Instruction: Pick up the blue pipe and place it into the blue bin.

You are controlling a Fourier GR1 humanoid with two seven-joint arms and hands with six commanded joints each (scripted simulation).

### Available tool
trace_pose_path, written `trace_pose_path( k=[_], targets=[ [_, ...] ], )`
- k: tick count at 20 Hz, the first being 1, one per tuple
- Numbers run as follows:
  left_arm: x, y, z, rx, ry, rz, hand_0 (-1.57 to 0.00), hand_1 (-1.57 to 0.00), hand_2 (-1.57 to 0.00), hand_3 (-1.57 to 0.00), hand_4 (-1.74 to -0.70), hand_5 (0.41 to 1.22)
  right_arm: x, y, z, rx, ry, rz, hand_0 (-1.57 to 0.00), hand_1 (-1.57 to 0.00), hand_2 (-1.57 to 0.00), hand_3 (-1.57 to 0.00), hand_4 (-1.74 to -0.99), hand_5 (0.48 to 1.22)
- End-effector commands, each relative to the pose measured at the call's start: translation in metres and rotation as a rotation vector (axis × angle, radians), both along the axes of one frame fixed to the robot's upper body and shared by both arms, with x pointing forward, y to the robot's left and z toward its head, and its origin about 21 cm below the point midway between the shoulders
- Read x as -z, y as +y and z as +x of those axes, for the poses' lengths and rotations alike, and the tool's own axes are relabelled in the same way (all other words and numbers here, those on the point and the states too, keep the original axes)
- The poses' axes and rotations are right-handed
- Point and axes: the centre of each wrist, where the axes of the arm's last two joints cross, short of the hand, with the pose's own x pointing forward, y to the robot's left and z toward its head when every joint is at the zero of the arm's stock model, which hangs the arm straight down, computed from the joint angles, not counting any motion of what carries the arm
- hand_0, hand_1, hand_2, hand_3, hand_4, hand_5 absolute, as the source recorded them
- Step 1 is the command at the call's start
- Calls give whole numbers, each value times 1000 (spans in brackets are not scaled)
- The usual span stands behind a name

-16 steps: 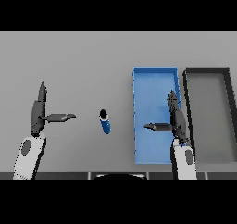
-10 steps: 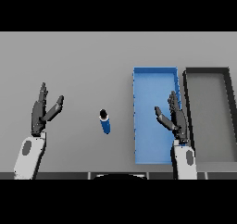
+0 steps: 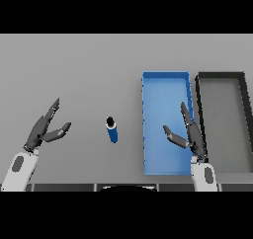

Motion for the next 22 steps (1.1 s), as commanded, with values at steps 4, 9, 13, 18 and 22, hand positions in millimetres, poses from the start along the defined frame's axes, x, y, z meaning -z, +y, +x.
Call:
trace_pose_path(
  k=[4,9,13,18,22],
  targets=[
    [-12,-15,-4,167,24,34,1,1,1,1,-1031,565,1,1,0,-27,-36,2,1,1,1,1,-1225,595],
    [-12,-43,-11,298,129,67,1,1,1,1,-1076,488,-2,2,5,-36,-56,2,1,1,1,1,-1239,606],
    [-2,-73,-14,390,142,61,1,1,1,1,-1097,454,1,1,1,-35,-49,7,1,1,1,1,-1257,617],
    [13,-100,-11,436,158,42,1,1,1,1,-1117,446,-2,-1,3,-29,-40,16,1,1,1,1,-1272,617],
    [24,-127,-1,462,186,24,1,1,1,1,-1114,450,1,-1,-3,-22,-42,25,1,1,1,1,-1276,609]
  ],
)
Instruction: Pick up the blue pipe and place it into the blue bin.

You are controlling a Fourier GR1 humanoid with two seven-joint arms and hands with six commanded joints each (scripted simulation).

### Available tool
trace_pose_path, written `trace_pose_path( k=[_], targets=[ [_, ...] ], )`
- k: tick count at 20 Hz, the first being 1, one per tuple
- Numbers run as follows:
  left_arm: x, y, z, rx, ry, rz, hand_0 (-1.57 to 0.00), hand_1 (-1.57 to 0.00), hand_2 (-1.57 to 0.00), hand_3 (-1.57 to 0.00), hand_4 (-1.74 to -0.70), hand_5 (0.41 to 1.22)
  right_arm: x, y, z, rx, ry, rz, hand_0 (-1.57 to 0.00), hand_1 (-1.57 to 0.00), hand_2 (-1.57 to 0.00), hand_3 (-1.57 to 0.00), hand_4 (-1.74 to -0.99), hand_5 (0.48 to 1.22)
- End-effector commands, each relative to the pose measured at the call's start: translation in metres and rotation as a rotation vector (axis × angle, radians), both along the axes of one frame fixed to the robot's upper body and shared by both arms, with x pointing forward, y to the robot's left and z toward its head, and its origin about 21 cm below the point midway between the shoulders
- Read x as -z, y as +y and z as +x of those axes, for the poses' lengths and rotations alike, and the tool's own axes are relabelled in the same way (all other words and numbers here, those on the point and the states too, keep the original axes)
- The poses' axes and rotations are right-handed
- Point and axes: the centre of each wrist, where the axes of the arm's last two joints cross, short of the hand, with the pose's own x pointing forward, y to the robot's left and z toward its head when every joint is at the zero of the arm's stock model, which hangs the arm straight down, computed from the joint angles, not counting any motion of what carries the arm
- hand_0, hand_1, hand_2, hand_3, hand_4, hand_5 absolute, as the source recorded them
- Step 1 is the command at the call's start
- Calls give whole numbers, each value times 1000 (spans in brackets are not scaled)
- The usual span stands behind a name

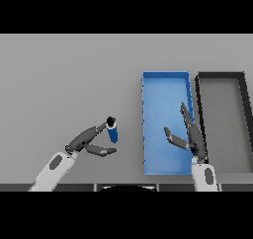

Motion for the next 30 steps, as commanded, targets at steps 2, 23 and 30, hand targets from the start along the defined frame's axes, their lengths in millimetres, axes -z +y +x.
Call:
trace_pose_path(
  k=[2,23,30],
  targets=[
    [6,-8,6,13,16,-20,1,1,1,1,-1117,448,0,2,-4,-6,-9,10,1,1,1,1,-1274,605],
    [19,-67,10,-20,-100,-278,-1450,-1466,-1477,-1386,-1690,1179,-5,-2,1,4,-8,-19,1,1,1,1,-1245,621],
    [-33,-84,13,81,-200,-367,-1546,-1549,-1551,-1444,-1721,1212,2,-3,0,12,11,-38,1,1,1,1,-1219,634]
  ],
)
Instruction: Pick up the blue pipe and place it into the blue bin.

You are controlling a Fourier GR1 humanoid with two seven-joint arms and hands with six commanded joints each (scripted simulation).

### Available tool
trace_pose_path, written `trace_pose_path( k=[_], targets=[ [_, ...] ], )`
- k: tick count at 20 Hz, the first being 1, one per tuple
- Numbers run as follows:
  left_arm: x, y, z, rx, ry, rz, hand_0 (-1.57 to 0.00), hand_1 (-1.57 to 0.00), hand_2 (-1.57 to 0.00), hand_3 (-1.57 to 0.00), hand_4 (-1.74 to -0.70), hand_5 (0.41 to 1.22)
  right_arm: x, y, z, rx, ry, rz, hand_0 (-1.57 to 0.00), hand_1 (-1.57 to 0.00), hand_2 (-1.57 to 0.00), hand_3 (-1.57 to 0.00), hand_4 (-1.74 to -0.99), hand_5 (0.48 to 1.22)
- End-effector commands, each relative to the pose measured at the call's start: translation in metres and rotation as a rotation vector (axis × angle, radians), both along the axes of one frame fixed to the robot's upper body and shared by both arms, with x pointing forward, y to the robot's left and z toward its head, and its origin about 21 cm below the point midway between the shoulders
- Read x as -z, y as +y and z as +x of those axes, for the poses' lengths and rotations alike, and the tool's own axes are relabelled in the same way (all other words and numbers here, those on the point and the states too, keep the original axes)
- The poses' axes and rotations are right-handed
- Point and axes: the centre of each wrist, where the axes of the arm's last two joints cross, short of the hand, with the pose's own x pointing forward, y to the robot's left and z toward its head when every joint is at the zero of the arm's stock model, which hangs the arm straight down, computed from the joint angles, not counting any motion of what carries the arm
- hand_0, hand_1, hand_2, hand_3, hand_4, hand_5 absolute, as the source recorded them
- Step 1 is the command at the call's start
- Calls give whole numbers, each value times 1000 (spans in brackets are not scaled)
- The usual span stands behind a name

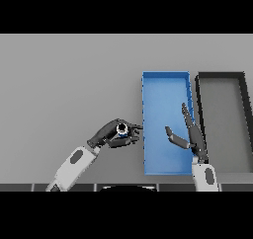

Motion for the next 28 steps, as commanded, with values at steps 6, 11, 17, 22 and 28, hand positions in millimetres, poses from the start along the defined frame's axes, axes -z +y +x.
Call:
trace_pose_path(
  k=[6,11,17,22,28],
  targets=[
    [-18,-7,-1,43,9,48,-1564,-1565,-1566,-1442,-1727,1219,-2,-4,-2,-11,-32,-5,1,1,1,1,-1189,631],
    [-17,-5,0,49,26,55,-1569,-1569,-1569,-1443,-1730,1219,2,-1,-6,4,-11,27,1,1,1,1,-1178,629],
    [-14,-7,-2,49,20,71,-1570,-1571,-1571,-1438,-1731,1220,1,2,-6,-19,-38,57,1,1,1,1,-1191,619],
    [-18,-4,-1,55,15,67,-1571,-1571,-1571,-1440,-1731,1221,-49,-9,2,-259,-74,166,1,1,1,1,-1215,561],
    [-19,-8,-1,51,19,79,-1571,-1571,-1571,-1439,-1731,1221,-113,12,12,-570,-97,57,1,1,1,1,-1297,523]
  ],
)
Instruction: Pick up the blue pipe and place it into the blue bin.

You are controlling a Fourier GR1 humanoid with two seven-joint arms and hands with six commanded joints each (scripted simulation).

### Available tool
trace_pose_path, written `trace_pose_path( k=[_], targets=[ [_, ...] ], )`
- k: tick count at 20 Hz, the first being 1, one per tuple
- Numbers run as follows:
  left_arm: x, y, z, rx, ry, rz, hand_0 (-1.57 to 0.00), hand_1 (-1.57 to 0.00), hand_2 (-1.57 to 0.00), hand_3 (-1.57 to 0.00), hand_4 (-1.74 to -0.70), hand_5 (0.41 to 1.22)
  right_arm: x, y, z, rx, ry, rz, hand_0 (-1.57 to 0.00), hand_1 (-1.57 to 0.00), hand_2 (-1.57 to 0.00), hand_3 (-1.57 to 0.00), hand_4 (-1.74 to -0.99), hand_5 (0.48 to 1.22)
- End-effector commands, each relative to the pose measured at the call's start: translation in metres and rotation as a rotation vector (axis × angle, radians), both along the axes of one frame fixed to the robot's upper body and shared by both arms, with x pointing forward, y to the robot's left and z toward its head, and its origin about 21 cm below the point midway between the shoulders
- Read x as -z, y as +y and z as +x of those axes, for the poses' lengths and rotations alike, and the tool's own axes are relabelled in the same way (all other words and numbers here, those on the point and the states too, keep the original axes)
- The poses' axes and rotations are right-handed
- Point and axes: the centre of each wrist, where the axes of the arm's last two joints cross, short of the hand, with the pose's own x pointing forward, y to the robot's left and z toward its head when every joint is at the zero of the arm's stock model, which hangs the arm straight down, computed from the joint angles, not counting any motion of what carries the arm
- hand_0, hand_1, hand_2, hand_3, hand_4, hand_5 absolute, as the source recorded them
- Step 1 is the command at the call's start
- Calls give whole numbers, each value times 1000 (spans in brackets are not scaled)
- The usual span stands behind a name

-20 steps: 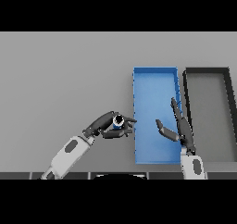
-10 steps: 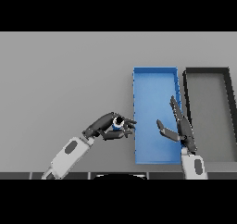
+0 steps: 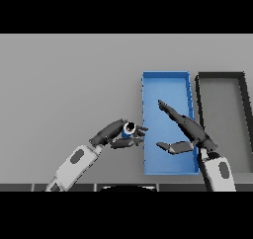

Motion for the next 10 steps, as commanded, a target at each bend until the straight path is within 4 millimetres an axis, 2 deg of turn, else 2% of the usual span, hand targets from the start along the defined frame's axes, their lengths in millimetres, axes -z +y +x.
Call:
trace_pose_path(
  k=[1,3,4,6,10],
  targets=[
    [1,2,1,-10,0,4,-1571,-1571,-1571,-1439,-1732,1221,-7,7,1,-43,-1,-7,1,1,1,1,-1305,522],
    [0,0,4,-13,-8,12,-1571,-1571,-1571,-1437,-1732,1221,-20,13,1,-103,-21,-46,1,1,1,1,-1297,522],
    [1,1,3,-11,-15,17,-1571,-1571,-1571,-1436,-1732,1221,-25,23,1,-134,-32,-51,1,1,1,1,-1295,522],
    [4,-3,-2,5,-8,12,-1571,-1571,-1571,-1436,-1732,1221,-34,33,12,-193,-44,-85,1,1,1,1,-1300,529],
    [-2,-4,7,7,-6,3,-1571,-1571,-1571,-1441,-1731,1221,-48,57,21,-300,-81,-135,1,1,1,1,-1282,530]
  ],
)
